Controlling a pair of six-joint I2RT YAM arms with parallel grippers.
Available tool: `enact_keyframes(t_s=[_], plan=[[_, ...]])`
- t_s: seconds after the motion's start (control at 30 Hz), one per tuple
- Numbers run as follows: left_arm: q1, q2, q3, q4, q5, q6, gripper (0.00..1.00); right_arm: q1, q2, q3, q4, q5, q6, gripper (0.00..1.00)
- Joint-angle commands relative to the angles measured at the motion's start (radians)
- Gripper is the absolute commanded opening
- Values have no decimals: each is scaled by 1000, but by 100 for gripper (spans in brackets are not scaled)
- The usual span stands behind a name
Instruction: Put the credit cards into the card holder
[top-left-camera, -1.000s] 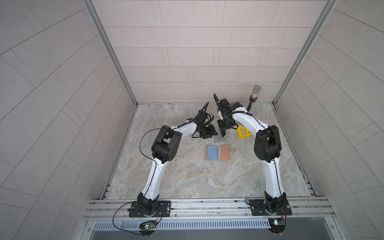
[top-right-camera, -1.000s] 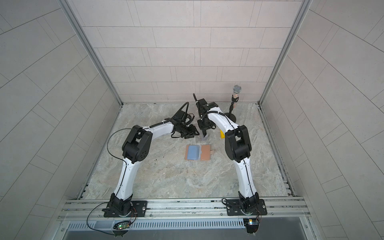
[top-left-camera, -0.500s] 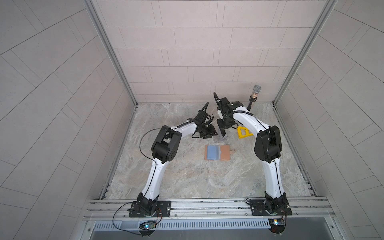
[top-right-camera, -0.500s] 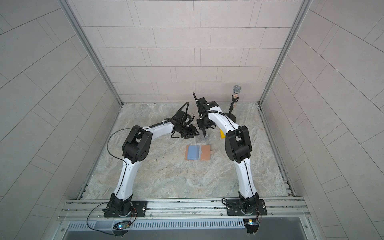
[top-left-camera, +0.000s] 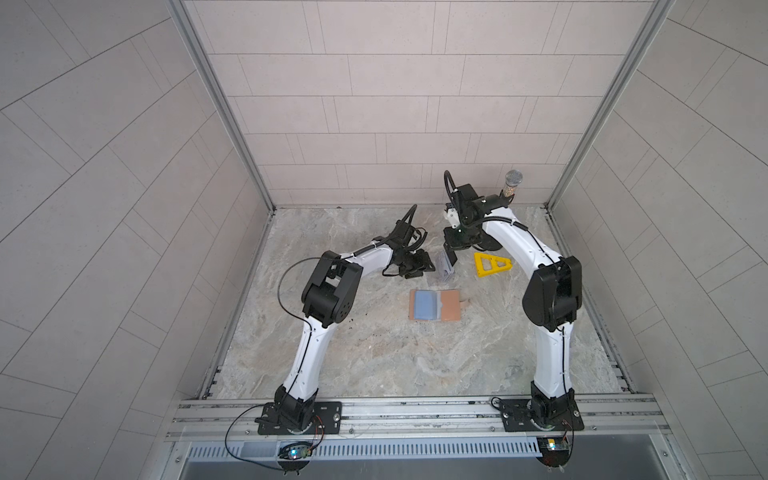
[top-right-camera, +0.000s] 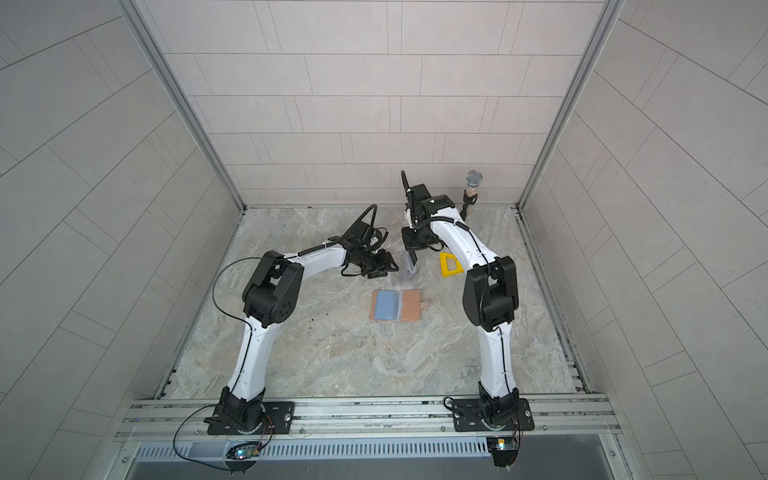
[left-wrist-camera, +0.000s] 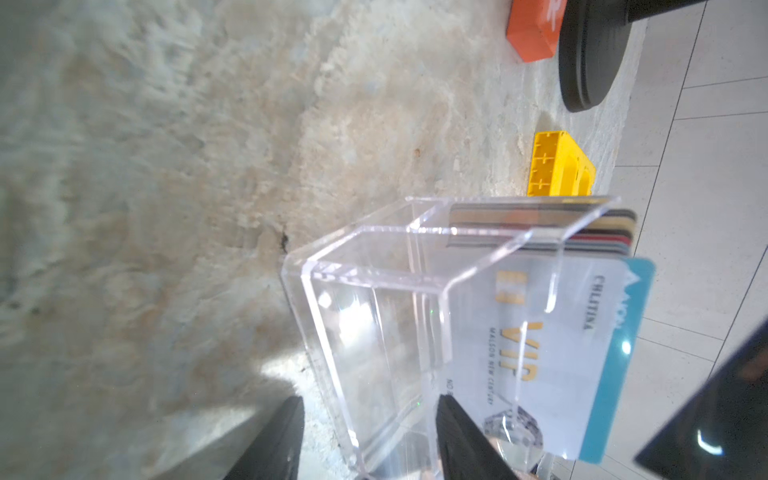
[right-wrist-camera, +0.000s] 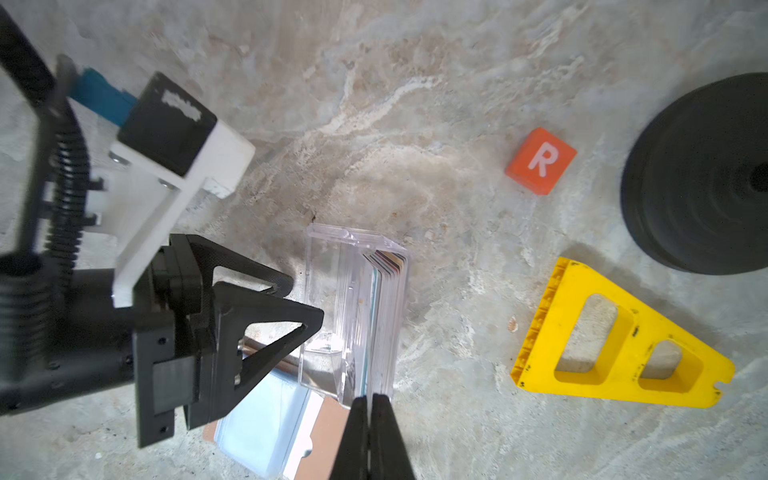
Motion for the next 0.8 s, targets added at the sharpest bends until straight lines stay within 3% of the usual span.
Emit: enact_keyframes(t_s=[0.0, 0.3, 0.5, 0.77], plan=[[8, -85, -11, 2, 39, -5, 62, -25, -83, -31, 16, -67, 22, 0], [14, -253, -130, 117, 74, 13, 70, -70, -234, -186, 74, -175, 30, 0], [17, -379, -263, 21, -22, 146, 70, -93, -340, -349, 147, -260, 60, 0], [15, -435, -429, 31, -79, 167, 68, -105, -484, -603, 304, -395, 152, 0]])
